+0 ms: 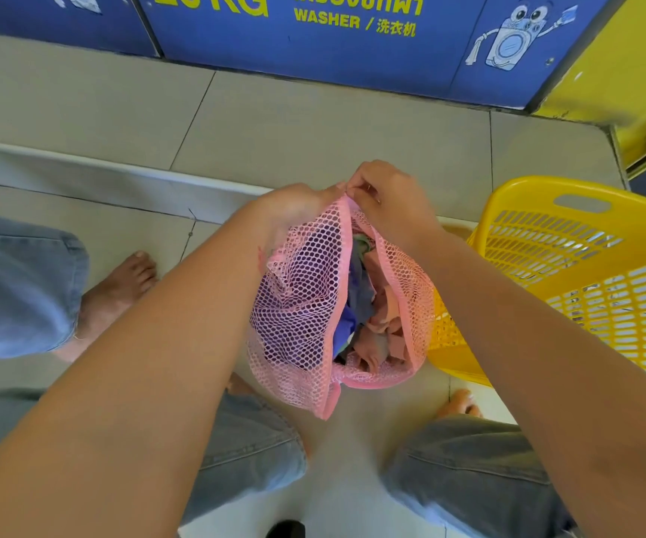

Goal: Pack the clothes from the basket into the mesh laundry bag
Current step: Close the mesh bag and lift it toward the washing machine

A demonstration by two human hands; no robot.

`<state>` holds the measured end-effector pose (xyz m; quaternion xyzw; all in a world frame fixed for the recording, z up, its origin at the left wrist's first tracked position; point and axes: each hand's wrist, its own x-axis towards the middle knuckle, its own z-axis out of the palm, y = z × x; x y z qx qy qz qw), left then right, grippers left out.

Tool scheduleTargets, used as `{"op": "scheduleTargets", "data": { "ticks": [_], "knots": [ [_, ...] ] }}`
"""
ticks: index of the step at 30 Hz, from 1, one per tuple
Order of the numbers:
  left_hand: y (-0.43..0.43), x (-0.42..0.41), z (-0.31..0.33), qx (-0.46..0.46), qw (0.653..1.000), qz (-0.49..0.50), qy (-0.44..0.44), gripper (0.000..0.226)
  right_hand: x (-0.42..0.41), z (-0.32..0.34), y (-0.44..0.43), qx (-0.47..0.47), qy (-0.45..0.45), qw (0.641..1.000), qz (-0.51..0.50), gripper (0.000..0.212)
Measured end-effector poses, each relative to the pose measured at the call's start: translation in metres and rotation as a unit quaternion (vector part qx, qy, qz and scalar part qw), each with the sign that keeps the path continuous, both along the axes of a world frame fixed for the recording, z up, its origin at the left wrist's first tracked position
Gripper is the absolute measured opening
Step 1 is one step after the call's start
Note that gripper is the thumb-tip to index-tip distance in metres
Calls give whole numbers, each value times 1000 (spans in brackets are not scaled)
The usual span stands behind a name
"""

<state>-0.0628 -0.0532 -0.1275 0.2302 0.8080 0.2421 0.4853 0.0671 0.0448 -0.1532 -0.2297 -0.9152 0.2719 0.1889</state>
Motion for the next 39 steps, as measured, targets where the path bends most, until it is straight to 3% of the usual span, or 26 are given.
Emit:
{"op": "scheduleTargets", "data": {
  "ticks": [5, 8, 11, 16, 20, 22, 25, 30, 34, 36, 39],
  "knots": [
    [-1, -11, -1, 53, 986, 84, -137, 46, 5, 4, -3, 14, 14, 1000, -4, 10],
    [2, -8, -1, 122, 972, 151, -133, 13, 7, 4, -7, 41, 18, 999, 2, 11],
    [7, -11, -1, 165, 960, 223, -45, 4, 14, 0, -13, 70, -9, 997, 17, 15],
    [6, -46, -7, 123, 951, 242, 151, 26, 32, -12, -22, 56, -99, 991, 74, 14],
    [-7, -36, -11, 13, 921, 131, 367, 36, 41, -17, -26, 31, -100, 994, 31, 14],
    [-14, -15, -13, 33, 903, 58, 424, 38, 41, -15, -30, 21, -70, 997, -2, 14],
    [-17, 13, -23, 20, 922, -26, 385, 50, 38, -12, -40, 28, -43, 999, -14, 12],
    [-15, 26, -30, -38, 970, 6, 239, 64, 44, -5, -61, 84, 19, 996, -19, 9],
    [-16, 23, -30, 77, 992, 86, 50, 34, 48, -6, -70, 108, 37, 993, -39, 7],
    [-17, 25, -28, 129, 985, 112, 36, 21, 48, -7, -73, 112, 31, 992, -45, 7],
    [-12, 17, -26, 158, 971, 159, 88, 30, 49, -8, -77, 116, 27, 992, -29, 11]
  ]
}}
